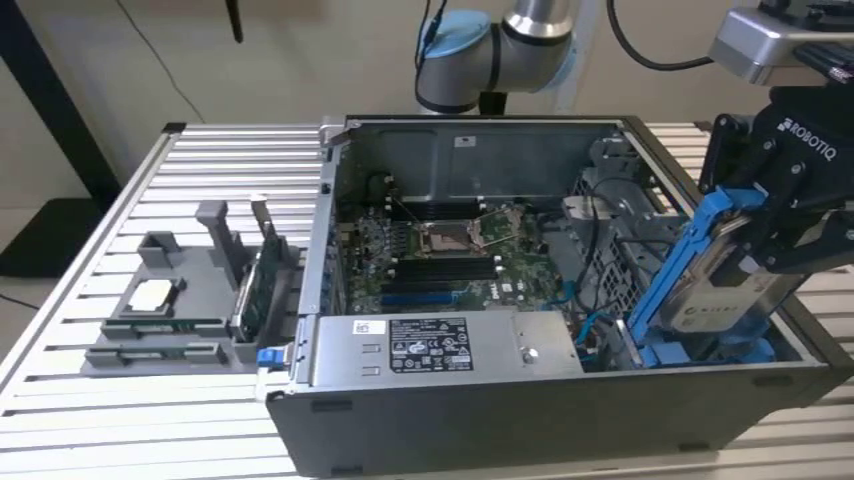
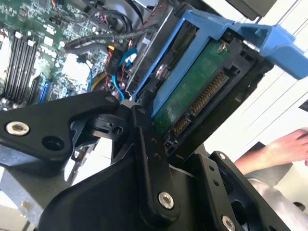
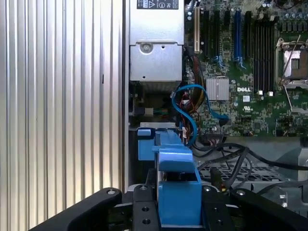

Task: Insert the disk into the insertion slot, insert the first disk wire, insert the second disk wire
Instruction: 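Insert the disk into the insertion slot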

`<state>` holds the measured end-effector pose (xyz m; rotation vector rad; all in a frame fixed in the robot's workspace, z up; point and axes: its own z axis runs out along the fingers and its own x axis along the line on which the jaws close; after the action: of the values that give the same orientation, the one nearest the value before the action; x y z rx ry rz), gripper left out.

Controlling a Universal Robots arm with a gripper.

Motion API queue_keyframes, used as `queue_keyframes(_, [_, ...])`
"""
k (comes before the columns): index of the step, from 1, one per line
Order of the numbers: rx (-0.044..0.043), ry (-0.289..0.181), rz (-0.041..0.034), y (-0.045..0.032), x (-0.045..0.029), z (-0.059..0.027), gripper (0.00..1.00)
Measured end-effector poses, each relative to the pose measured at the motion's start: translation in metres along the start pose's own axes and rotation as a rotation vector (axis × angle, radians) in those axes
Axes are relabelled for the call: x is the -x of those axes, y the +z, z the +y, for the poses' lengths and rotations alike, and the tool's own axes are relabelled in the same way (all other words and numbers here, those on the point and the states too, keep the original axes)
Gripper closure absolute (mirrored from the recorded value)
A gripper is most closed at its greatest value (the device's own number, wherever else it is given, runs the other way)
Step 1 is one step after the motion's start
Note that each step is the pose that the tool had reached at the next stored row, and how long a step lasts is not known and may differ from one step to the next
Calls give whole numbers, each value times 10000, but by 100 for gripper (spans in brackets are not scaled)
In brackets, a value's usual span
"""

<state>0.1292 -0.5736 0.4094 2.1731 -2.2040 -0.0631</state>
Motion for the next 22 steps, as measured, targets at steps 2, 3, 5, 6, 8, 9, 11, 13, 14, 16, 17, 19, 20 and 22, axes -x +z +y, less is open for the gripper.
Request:
queue_keyframes(2, [0,-1,-4,10,6,-1,67])
queue_keyframes(3, [-1,-1,-7,9,6,-1,67])
queue_keyframes(5, [1,-2,-14,7,7,-1,67])
queue_keyframes(6, [18,-4,-21,-1,7,-1,67])
queue_keyframes(8, [75,-3,-21,-30,7,2,67])
queue_keyframes(9, [102,-2,-20,-49,7,3,67])
queue_keyframes(11, [136,-1,-19,-99,7,7,67])
queue_keyframes(13, [155,-1,-17,-167,6,11,67])
queue_keyframes(14, [163,-2,-18,-202,6,13,67])
queue_keyframes(16, [174,-1,-16,-280,6,17,67])
queue_keyframes(17, [180,0,-18,-318,6,20,67])
queue_keyframes(19, [193,0,-16,-397,5,25,67])
queue_keyframes(20, [201,1,-18,-429,5,27,67])
queue_keyframes(22, [229,3,-20,-476,-1,31,67])
